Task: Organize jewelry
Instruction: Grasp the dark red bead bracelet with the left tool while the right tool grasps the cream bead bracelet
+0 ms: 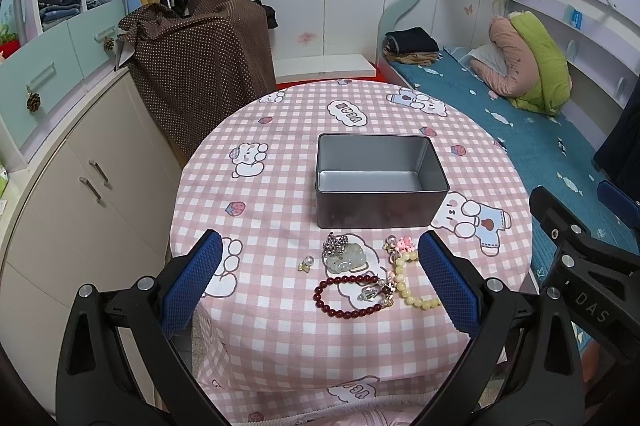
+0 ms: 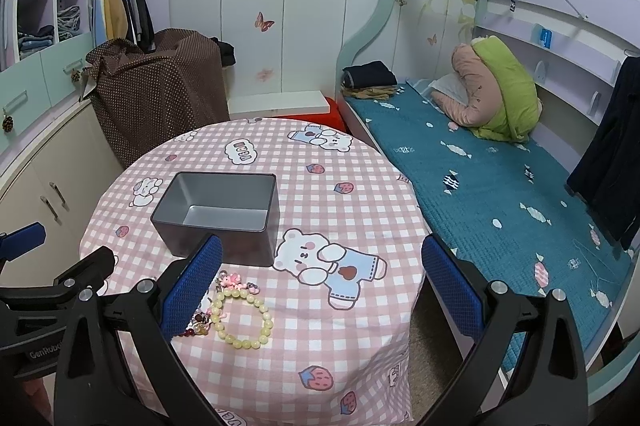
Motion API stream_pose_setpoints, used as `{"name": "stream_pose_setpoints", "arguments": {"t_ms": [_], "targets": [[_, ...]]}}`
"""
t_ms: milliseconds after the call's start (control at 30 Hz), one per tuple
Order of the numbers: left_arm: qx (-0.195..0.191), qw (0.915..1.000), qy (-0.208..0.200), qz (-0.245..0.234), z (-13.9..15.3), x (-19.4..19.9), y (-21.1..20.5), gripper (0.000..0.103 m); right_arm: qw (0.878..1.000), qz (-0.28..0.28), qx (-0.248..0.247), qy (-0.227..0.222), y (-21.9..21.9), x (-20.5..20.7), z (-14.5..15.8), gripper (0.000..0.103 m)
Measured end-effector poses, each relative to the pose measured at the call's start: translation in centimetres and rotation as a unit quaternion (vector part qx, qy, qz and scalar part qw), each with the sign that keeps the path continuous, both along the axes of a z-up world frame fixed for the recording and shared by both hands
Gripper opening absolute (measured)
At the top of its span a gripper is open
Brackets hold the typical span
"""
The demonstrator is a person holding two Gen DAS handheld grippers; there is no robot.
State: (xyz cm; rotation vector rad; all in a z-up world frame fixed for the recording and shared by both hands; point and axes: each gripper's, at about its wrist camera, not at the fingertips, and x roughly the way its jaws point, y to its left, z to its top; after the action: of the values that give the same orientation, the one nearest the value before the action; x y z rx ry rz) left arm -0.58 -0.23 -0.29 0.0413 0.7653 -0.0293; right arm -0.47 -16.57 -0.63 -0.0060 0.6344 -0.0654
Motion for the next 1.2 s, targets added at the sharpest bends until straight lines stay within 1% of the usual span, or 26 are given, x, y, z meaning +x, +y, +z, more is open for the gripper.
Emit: {"name": "stream_pose_setpoints", "arguments": {"t_ms": [233,467,700,867,1067,1133,1167,1200], "targets": [[-0.003,0.9999,0.012,-0.002,-0.6,0.6,0.2,0.098,1.0,0.009,0.005,0.008,-0.1,0.4,-0.6,0.096],[-0.004,0.9992,0.039,-0.006,-2.4,1.5,0.7,0.098,0.999,0.01,0.013,0.041,-0.5,1.8,-3.0,0.096],[-0.003,0.9963,0.085,-0.001,-5.7,2.7,1.9,0.098,0.996,0.025,0.013,0.08,-0.5,3.0,-6.3,0.096],[-0.003,0.9913,0.131,0.011,-8.8,3.6,3.0,0.098,0.993,0.032,0.016,0.11,-0.4,3.7,-8.8,0.096],[-0.001,0.9877,0.156,0.01,-10.9,4.4,3.7,0.097,0.99,0.044,0.008,0.135,0.3,4.6,-11.0,0.096],[0.003,0.9868,0.162,0.008,-11.7,4.7,3.6,0.092,0.989,0.047,0.008,0.14,0.4,4.7,-11.4,0.096],[0.007,0.9861,0.166,0.009,-12.0,4.9,3.6,0.082,0.989,0.049,0.007,0.142,0.5,4.9,-11.6,0.096],[0.01,0.9845,0.175,0.01,-12.4,5.1,3.6,0.077,0.988,0.049,0.005,0.144,0.5,5.0,-11.7,0.096]]}}
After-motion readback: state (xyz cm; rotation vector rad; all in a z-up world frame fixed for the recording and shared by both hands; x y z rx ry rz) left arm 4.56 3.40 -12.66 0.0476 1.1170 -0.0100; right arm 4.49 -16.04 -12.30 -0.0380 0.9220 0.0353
